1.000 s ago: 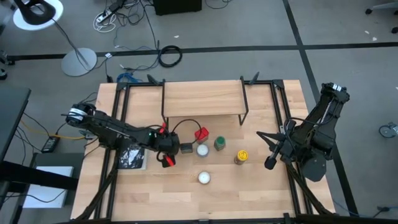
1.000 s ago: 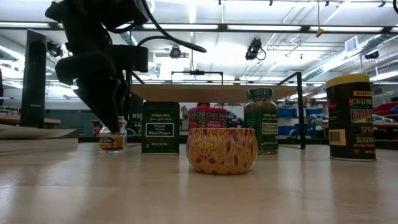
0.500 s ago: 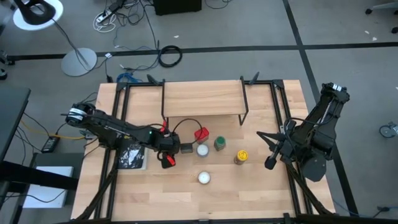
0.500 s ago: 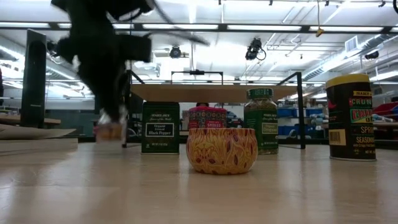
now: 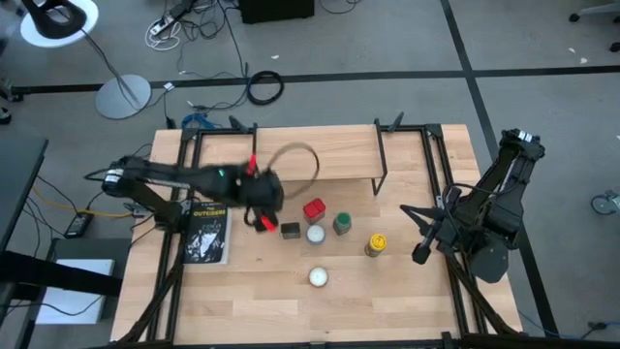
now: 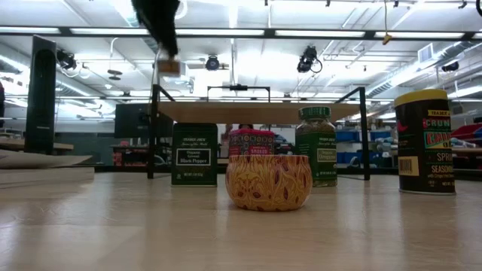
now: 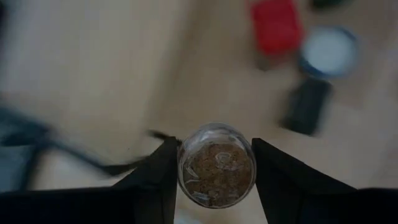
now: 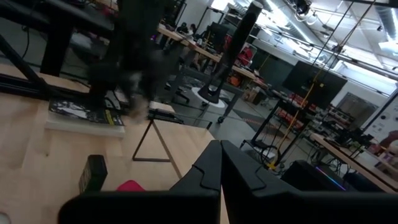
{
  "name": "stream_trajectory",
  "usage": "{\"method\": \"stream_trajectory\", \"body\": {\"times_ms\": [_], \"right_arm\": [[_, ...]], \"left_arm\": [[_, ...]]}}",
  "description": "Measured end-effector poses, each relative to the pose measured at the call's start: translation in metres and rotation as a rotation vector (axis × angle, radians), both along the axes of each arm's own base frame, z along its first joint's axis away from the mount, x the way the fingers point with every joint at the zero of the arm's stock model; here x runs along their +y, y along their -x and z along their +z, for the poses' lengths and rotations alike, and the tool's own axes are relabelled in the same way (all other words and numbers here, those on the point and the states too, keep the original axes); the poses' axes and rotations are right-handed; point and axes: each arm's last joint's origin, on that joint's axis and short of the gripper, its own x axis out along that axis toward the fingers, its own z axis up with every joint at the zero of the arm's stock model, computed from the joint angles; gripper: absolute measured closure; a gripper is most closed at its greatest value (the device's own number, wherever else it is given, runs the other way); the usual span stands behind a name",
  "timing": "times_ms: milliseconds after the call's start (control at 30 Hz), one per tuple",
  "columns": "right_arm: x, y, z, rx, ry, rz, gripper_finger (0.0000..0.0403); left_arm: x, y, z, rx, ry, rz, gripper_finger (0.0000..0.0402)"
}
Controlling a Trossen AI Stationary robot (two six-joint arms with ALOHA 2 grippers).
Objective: Shelf spices
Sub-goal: Put the brown seasoning bottle on the shelf
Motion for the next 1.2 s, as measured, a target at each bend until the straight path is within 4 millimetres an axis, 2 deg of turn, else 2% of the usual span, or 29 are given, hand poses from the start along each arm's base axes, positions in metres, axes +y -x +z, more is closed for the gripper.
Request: {"method": "stream_trajectory", "body": {"times_ms": [167, 300, 500, 700, 1000, 1200], "right_arm": [[0.0, 0.0, 0.0, 0.002, 0.004, 0.0, 0.0399], [0.0, 0.0, 0.0, 0.002, 0.004, 0.0, 0.0399], [0.0, 0.0, 0.0, 0.002, 0.004, 0.0, 0.04], [0.0, 0.0, 0.0, 0.002, 0.003, 0.0, 0.0398], [0.0, 0.0, 0.0, 0.005, 0.008, 0.001, 0.0398], [0.0, 0.0, 0.0, 0.012, 0.013, 0.006, 0.0401]], "left_arm": [[0.041, 0.007, 0.049, -0.054, -0.089, 0.093, 0.0239], [0.084, 0.012, 0.061, -0.073, -0.078, 0.134, 0.0239], [0.145, 0.016, 0.052, -0.094, 0.012, 0.135, 0.0239], [0.188, 0.012, 0.031, -0.041, 0.057, 0.12, 0.0239], [0.218, -0.004, -0.006, 0.081, 0.09, 0.084, 0.0239], [0.229, -0.008, -0.009, 0.034, 0.078, 0.096, 0.0239]]}}
